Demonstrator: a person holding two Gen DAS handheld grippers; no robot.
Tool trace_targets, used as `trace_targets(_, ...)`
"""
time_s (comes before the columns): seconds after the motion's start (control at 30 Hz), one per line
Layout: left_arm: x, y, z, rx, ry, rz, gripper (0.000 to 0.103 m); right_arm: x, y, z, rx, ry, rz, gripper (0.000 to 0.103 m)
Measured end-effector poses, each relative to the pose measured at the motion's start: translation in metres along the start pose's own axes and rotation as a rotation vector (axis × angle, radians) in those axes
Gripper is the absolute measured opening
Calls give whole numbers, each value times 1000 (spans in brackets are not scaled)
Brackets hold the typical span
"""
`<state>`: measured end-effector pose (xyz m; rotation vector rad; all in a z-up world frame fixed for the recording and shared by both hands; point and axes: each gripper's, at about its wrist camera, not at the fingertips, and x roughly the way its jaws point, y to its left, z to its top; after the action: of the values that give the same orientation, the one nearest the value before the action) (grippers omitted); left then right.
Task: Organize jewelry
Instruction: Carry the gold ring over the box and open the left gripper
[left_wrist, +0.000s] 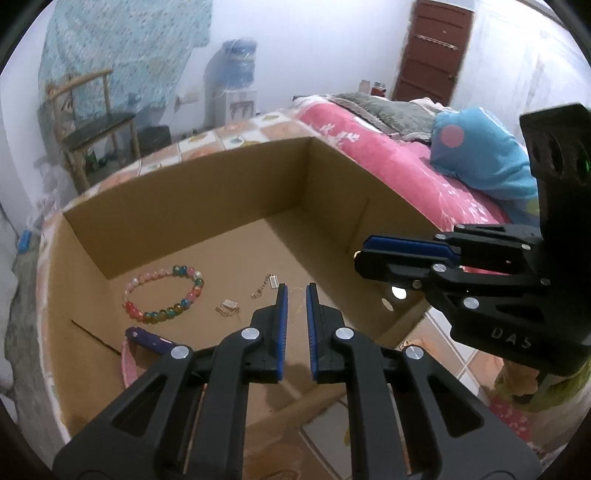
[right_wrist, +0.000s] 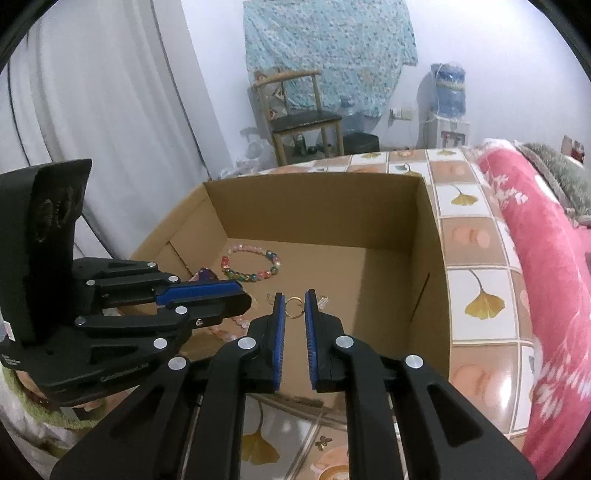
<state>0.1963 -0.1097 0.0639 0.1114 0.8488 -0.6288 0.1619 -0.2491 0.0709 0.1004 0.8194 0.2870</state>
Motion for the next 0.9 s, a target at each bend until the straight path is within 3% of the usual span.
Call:
trace_targets(0.23, -19, 10, 3, -42, -78, 3, 31, -14, -7, 2, 21, -36, -12, 13)
trace_targets(0.33, -40, 16, 6, -63, -129, 8, 37, -30, -10, 2, 36, -74, -5, 29)
trace_targets(0.47, -65, 23, 6, -86, -183, 27, 39, -52, -12, 4, 45, -121, -20, 31)
trace_targets(0.57, -83, 25, 1, -92, -210, 44, 40, -73, -14, 4, 59, -165, -27, 39)
trace_targets(0.73, -102, 20, -15, -77, -216, 43, 46, -103, -22, -6, 89, -210, -54, 47)
trace_targets(0.9, -115, 7, -43, -24, -195, 19, 59, -121, -29, -29, 146, -194, -86, 50)
